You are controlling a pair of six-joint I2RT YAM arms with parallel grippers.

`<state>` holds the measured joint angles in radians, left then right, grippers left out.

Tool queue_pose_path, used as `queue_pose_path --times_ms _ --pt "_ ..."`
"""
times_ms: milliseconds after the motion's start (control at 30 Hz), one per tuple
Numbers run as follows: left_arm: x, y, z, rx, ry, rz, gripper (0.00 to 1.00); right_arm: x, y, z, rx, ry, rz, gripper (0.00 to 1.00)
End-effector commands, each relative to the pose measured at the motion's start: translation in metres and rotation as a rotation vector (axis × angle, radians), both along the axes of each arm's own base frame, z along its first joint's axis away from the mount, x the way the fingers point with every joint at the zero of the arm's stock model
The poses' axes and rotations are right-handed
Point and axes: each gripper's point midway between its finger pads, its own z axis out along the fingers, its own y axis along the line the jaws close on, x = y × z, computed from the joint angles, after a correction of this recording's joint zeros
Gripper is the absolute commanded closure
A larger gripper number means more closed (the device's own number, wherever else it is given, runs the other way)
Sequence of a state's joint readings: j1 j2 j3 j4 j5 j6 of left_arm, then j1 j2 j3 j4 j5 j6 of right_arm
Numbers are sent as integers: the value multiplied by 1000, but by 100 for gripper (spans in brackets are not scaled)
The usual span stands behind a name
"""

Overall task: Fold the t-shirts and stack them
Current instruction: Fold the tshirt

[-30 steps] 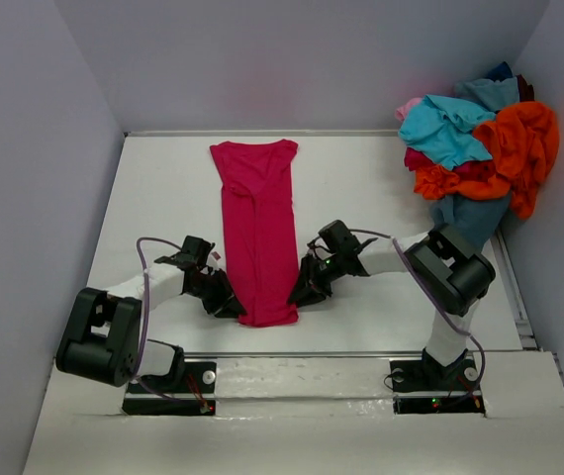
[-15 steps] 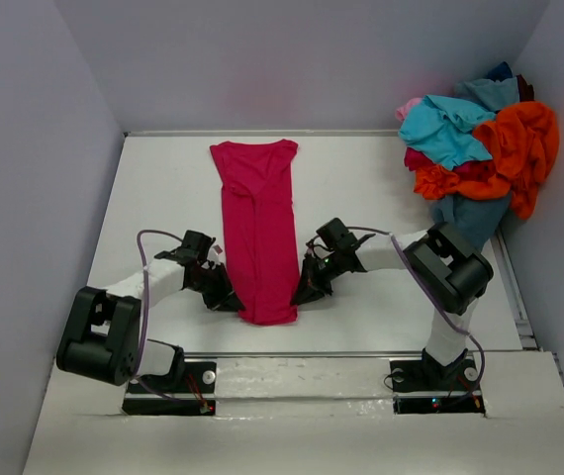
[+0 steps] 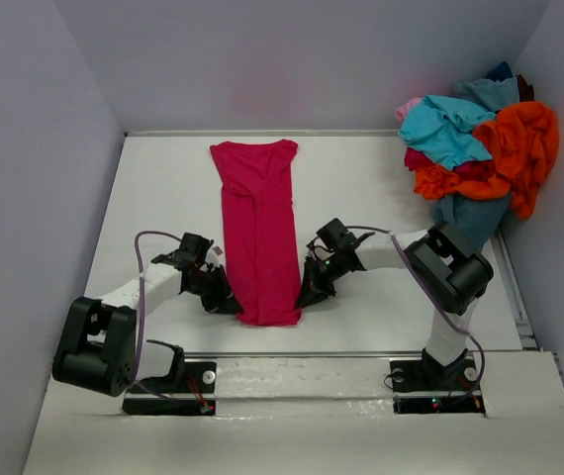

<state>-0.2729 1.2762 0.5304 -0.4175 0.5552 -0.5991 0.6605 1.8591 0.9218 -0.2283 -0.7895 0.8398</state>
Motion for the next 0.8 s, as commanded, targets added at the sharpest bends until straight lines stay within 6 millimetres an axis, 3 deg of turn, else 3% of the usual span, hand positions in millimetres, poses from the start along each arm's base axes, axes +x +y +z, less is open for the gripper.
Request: queue_pose_path --times_ms 0,400,767 --pt "-22 0 1 -23 29 -34 94 -4 -6 7 -1 -7 15 93" --pt "-44 -19 3 -53 53 -100 94 -19 3 13 -1 -8 73 93" --pt "-56 -13 10 -32 61 -86 94 -41 -7 20 -29 -5 108 93"
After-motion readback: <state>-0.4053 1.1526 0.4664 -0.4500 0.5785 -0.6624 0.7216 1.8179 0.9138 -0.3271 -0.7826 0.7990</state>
